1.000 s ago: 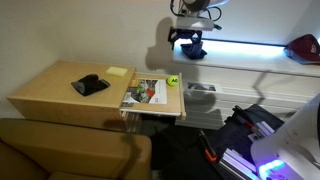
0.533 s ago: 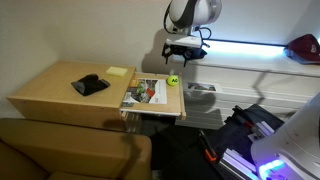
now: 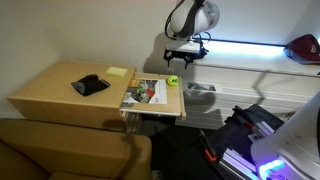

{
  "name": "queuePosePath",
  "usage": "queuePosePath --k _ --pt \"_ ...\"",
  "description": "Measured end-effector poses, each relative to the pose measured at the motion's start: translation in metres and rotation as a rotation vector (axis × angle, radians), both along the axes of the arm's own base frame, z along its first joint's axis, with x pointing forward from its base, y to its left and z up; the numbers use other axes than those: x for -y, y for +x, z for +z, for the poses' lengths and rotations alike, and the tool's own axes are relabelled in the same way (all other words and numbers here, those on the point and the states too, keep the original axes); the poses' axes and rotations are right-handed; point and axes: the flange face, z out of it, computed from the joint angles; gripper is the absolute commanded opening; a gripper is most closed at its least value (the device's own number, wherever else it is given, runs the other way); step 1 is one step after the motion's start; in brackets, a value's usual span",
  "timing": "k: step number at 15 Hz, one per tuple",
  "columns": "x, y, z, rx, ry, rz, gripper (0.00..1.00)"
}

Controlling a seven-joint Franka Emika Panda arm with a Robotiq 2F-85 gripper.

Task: Put the yellow ball on top of the can on the window sill, place the yellow ball on the nightstand

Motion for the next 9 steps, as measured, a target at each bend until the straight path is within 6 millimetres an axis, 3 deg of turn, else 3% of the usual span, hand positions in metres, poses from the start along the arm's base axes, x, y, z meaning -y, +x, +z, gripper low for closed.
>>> queuePosePath --k 6,9 --pt "0.007 0.024 -0.038 0.054 0.041 -0.102 1.00" --pt "0.007 0.026 -0.042 0.053 0.038 -0.105 1.00"
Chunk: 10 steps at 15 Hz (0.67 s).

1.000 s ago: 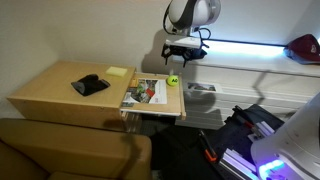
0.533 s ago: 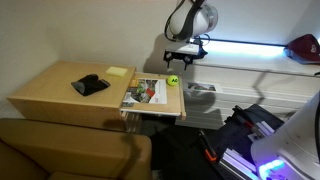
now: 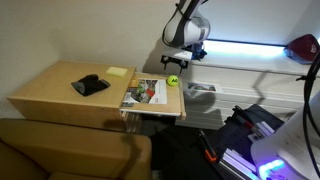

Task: Put the yellow ball on top of the can on the window sill, place the yellow ball on the nightstand

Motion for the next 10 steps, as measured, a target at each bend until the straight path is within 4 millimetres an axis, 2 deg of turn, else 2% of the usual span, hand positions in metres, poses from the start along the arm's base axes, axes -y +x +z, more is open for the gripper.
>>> queuePosePath --k 4,10 --pt "0.007 -0.001 -0.004 -0.007 -0.016 -0.014 1.00" --pt "0.014 0.003 -0.028 -0.020 -0.002 -0.061 1.00"
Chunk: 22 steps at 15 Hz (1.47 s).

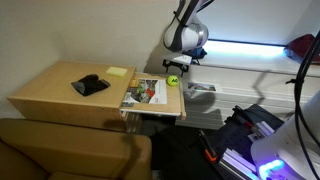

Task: Put the yellow ball on top of the can on the window sill, place the yellow ball on the nightstand

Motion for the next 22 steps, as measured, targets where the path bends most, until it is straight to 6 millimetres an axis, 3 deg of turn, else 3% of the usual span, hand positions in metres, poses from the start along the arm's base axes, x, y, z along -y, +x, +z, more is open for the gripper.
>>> queuePosePath --k 10,22 --pt "0.006 0.021 -0.034 -0.004 -0.003 -0.030 1.00" --pt "0.015 0.023 -0.054 -0.068 0.003 -0.066 1.00"
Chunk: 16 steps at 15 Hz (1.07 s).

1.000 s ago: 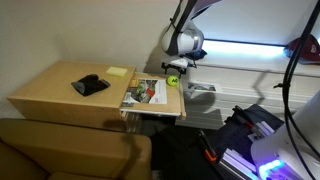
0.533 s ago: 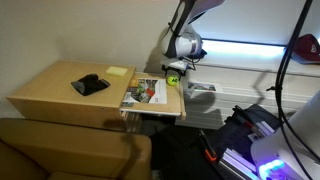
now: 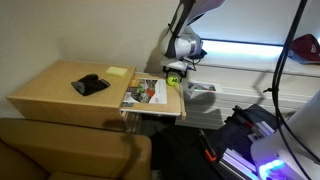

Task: Put the yellow ball on top of the can on the window sill, place the yellow ball on the nightstand

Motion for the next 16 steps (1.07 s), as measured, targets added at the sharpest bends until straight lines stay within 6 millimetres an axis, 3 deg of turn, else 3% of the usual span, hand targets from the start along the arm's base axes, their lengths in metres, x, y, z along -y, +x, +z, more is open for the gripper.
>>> queuePosePath --k 13,14,15,16 --pt "-0.0009 0.0037 0.0001 -0.051 0.057 -0.023 0.99" --pt "-0.0015 0.0037 0.0001 -0.052 0.057 -0.022 0.74" --pt "-0.0022 0.0035 -0.0001 -0.054 0.058 -0.021 0.74" --pt "-0.0028 0.0032 -0.0004 -0.057 0.059 -0.020 0.68"
